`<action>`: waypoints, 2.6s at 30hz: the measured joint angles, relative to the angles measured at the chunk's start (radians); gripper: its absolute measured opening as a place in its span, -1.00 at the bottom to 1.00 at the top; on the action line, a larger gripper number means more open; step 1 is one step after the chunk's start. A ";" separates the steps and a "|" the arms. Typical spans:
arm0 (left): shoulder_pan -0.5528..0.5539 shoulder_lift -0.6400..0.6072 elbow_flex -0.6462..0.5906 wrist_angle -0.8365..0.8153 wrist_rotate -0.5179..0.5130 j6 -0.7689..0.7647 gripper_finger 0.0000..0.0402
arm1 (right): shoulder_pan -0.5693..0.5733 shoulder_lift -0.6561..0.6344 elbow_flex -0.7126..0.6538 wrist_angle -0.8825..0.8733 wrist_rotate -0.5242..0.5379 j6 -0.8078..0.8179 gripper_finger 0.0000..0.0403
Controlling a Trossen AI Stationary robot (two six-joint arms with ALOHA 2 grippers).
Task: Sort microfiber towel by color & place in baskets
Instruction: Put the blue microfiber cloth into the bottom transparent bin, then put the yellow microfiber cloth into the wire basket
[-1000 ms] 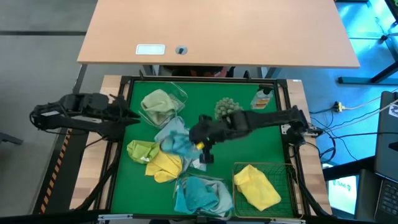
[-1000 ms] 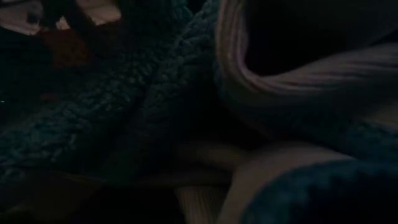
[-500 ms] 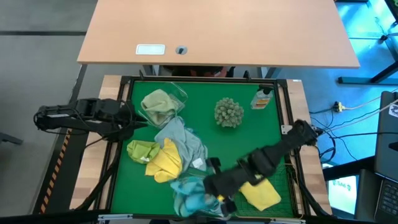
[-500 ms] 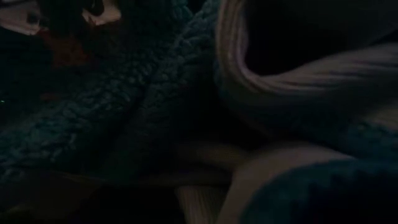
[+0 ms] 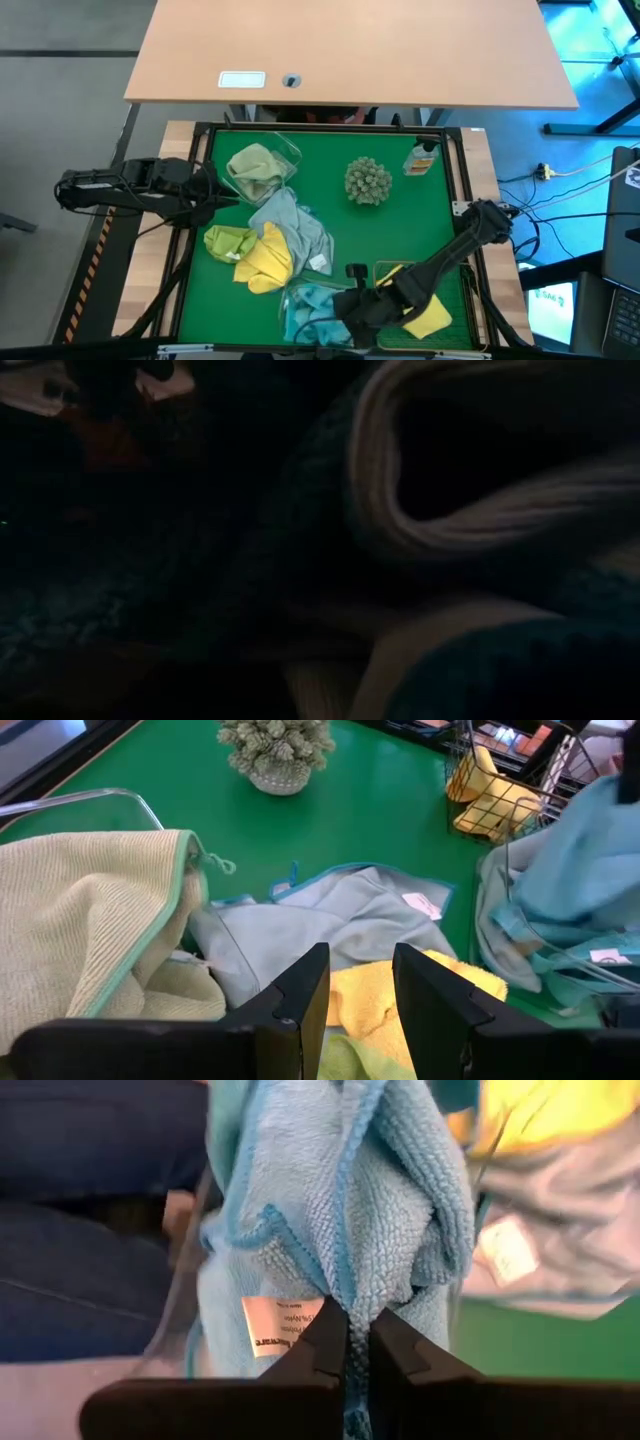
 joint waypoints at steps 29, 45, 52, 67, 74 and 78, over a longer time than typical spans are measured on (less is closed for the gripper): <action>0.000 0.000 0.000 -0.002 0.000 0.003 -0.46 | -0.101 0.000 -0.344 0.292 -0.259 0.048 -0.90; -0.002 0.008 -0.038 0.135 0.130 0.057 -0.46 | -0.102 0.000 -0.344 0.290 -0.277 0.078 -0.19; -0.065 0.035 -0.134 0.294 0.183 0.057 -0.46 | -0.102 -0.003 -0.341 0.287 -0.303 0.077 -0.19; -0.284 0.218 -0.158 0.480 0.114 0.052 -0.46 | -0.101 -0.013 -0.165 0.079 -0.304 0.072 -0.20; -0.392 0.350 -0.158 0.525 0.095 0.024 -0.46 | -0.101 -0.013 -0.049 -0.074 -0.293 0.072 -0.20; -0.451 0.435 -0.158 0.525 0.084 -0.047 -0.46 | -0.101 -0.013 0.021 -0.097 -0.250 0.054 -0.20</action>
